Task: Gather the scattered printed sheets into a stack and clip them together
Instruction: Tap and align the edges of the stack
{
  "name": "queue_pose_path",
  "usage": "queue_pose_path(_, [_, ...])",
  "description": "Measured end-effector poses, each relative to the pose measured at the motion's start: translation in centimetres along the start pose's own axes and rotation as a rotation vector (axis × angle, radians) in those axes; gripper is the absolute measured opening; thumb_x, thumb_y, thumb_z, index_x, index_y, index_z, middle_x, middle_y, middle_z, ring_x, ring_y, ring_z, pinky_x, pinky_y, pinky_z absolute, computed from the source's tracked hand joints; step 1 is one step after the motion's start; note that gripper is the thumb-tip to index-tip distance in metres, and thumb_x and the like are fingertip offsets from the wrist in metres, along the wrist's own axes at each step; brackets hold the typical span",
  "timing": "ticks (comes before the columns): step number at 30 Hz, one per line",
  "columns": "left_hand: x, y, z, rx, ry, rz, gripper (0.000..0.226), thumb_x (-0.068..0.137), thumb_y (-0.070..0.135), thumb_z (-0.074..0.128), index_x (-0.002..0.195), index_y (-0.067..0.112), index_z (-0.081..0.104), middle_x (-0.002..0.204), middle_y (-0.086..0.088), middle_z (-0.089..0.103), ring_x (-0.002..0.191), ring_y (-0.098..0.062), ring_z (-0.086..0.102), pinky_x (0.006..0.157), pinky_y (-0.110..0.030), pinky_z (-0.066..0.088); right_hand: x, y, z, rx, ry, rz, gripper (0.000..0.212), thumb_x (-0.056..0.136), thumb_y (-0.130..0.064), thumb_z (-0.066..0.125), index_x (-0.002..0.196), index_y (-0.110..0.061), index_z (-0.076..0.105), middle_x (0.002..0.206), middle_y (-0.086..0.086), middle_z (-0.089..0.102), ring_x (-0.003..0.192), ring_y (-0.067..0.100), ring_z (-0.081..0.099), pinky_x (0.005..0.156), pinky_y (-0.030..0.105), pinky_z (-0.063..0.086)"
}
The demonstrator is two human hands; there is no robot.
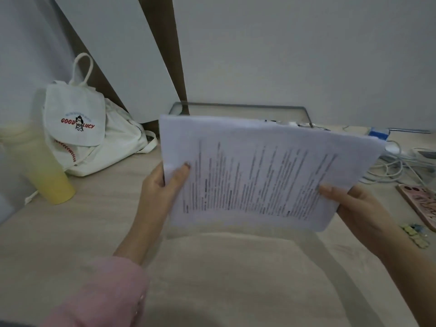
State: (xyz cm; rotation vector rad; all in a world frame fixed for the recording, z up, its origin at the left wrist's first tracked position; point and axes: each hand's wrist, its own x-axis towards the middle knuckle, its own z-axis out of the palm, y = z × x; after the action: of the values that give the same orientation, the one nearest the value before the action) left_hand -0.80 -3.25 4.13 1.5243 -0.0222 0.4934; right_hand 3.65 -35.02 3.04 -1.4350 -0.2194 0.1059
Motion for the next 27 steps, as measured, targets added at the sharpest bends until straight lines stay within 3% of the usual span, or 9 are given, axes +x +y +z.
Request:
queue_pose_path(2, [-1.7,-2.7,-0.8,0.008,-0.034,-0.132,0.018,0.085,0.021,0.059,0.100,0.029,0.065,0.093,0.015,0.075,0.085,-0.005,0.071,0.062,-0.015,0.054,-0.6,1.8,-0.2,-0.068,0.001,0.051,0.060,0.055,-0.037,0.083,0.106,-0.009,0.067,0.105,0.007,0.073,0.093,0.022,0.070,0.068,0.023,0.057])
queue_pose_path(4, [-3.0,-4.7,-1.2,0.024,-0.035,-0.243,0.019,0.086,0.019,0.060,0.101,0.029,0.067,0.099,0.009,0.075,0.087,-0.010,0.071,0.065,-0.019,0.057,-1.1,3.7,-0.1,-0.088,0.017,0.128,0.084,0.036,-0.049,0.088,0.106,-0.008,0.068,0.107,0.010,0.072,0.094,0.026,0.070,0.067,0.025,0.057])
queue_pose_path(7, [-3.0,-5.5,-1.3,0.020,-0.020,-0.262,0.020,0.087,0.019,0.060,0.105,0.026,0.067,0.101,0.008,0.074,0.089,-0.012,0.071,0.069,-0.023,0.059,-1.2,4.3,0.0,-0.063,0.028,0.126,0.089,0.034,-0.048,0.089,0.111,-0.008,0.066,0.109,0.008,0.072,0.098,0.026,0.069,0.070,0.026,0.058])
queue_pose_path(11, [-2.7,-5.6,-1.2,-0.027,-0.027,-0.235,0.020,0.088,0.013,0.057,0.104,0.024,0.065,0.094,0.016,0.075,0.084,-0.004,0.071,0.065,-0.015,0.055,-1.2,4.4,-0.6,-0.055,0.027,0.117,0.084,0.039,-0.049,0.088,0.110,-0.009,0.067,0.111,0.006,0.071,0.100,0.023,0.068,0.075,0.025,0.057])
queue_pose_path(16, [-3.2,-7.4,-1.9,-0.016,-0.081,-0.393,0.020,0.083,0.021,0.060,0.101,0.027,0.068,0.103,0.005,0.074,0.095,-0.015,0.070,0.081,-0.031,0.056,-1.8,5.7,-0.5,-0.144,0.039,0.177,0.076,0.037,-0.059,0.084,0.102,-0.021,0.072,0.108,0.001,0.073,0.098,0.020,0.069,0.078,0.027,0.058])
queue_pose_path(19, [-2.3,-7.2,-2.4,-0.043,-0.108,-0.440,0.023,0.084,0.020,0.061,0.106,0.021,0.067,0.100,0.002,0.075,0.093,-0.018,0.071,0.075,-0.029,0.058,-1.7,5.0,-0.3,-0.169,0.013,0.174,0.080,0.040,-0.061,0.082,0.107,-0.020,0.068,0.105,0.002,0.074,0.093,0.022,0.071,0.071,0.028,0.059])
queue_pose_path(21, [-1.7,-6.9,-2.7,-0.066,-0.135,-0.549,0.024,0.084,0.024,0.062,0.106,0.016,0.068,0.100,-0.004,0.075,0.091,-0.022,0.072,0.072,-0.032,0.058,-1.7,4.6,-0.1,-0.133,-0.018,0.222,0.064,0.057,-0.048,0.079,0.112,-0.018,0.065,0.102,0.005,0.074,0.088,0.025,0.072,0.063,0.029,0.059])
queue_pose_path(24, [-1.4,-7.1,-3.1,-0.075,-0.177,-0.801,0.025,0.088,0.024,0.059,0.103,0.007,0.070,0.099,-0.009,0.075,0.082,-0.022,0.073,0.067,-0.030,0.056,-1.7,5.4,0.3,-0.037,0.063,0.319,0.029,0.083,-0.019,0.061,0.112,-0.016,0.061,0.093,0.005,0.076,0.075,0.022,0.073,0.052,0.027,0.056])
queue_pose_path(27, [-1.5,-8.2,-3.4,-0.223,-0.075,-0.881,0.025,0.089,0.020,0.055,0.105,0.006,0.067,0.096,-0.007,0.075,0.080,-0.019,0.070,0.069,-0.031,0.056,-2.0,6.4,1.2,0.062,0.165,0.353,0.027,0.090,-0.010,0.053,0.116,-0.016,0.060,0.098,0.005,0.075,0.074,0.020,0.073,0.050,0.027,0.056])
